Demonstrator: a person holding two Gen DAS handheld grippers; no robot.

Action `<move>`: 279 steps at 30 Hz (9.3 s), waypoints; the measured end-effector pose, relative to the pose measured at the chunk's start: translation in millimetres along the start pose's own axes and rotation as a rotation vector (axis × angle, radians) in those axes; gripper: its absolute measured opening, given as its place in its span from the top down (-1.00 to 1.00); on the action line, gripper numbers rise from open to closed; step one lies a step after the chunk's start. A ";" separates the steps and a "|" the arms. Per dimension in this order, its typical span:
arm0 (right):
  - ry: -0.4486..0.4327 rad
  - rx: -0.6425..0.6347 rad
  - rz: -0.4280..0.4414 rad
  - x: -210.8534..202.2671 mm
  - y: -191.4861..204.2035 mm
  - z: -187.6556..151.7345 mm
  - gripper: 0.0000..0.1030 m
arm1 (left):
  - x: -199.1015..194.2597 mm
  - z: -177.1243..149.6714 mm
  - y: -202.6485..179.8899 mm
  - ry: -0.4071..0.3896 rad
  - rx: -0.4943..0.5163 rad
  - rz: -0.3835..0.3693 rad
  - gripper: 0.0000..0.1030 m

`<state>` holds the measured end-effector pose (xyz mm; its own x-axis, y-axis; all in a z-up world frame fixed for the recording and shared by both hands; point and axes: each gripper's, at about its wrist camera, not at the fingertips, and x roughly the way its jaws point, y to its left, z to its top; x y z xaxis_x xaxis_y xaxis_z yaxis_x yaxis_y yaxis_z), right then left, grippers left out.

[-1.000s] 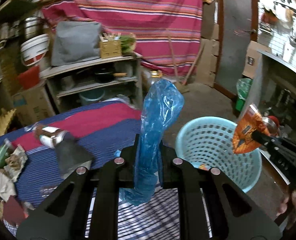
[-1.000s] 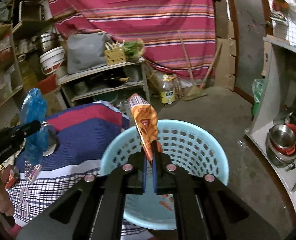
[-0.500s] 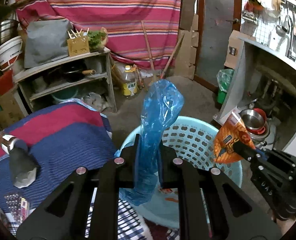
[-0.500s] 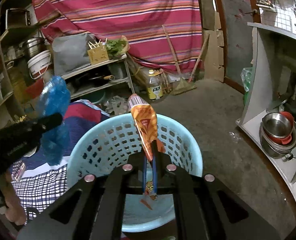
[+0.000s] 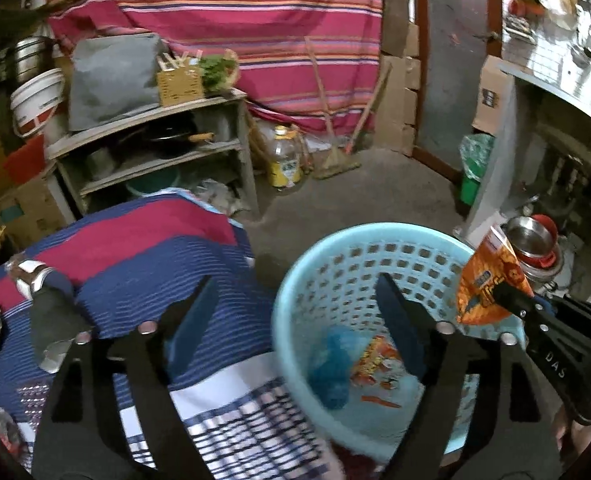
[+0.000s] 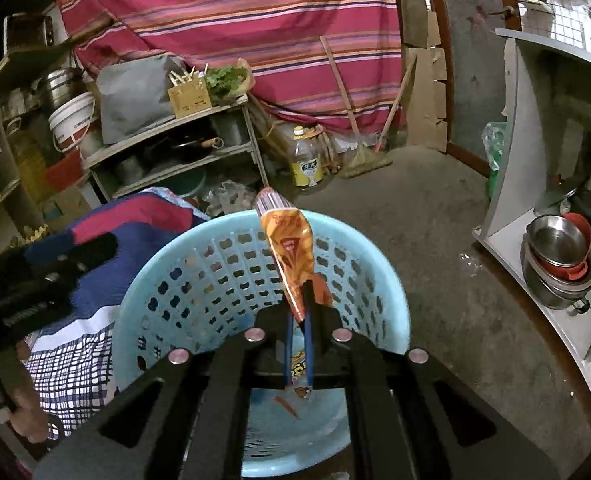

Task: Collect trash
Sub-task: 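Carry both items over the blue basket and release them from both grippers, then return both tools to the table, then grasp the white cloth with the left gripper while the right gripper grasps the black rubber cover, then carry both items over the blue basket and open both grippers, then return to the table and grasp a dark red scouring pad with the left gripper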

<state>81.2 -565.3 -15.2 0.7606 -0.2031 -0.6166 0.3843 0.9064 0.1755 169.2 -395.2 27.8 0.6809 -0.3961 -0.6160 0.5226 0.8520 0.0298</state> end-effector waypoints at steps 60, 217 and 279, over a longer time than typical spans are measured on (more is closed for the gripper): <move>-0.020 -0.364 0.030 12.0 320.6 -54.2 -0.87 | -142.0 -184.0 429.1 0.114 -0.467 0.512 -0.89; 0.036 -0.057 -0.171 19.2 53.2 2.8 -0.88 | -78.0 -27.1 130.6 -0.111 -0.119 0.195 -0.89; 0.074 -0.392 0.118 -20.4 377.2 -104.3 -0.88 | -142.8 -221.9 404.6 0.204 -0.356 0.237 -0.62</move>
<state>156.0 -180.7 -16.5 0.7421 -0.0747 -0.6661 0.0569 0.9972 -0.0485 169.6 82.0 -46.9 0.6268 -0.1317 -0.7680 0.1322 0.9893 -0.0617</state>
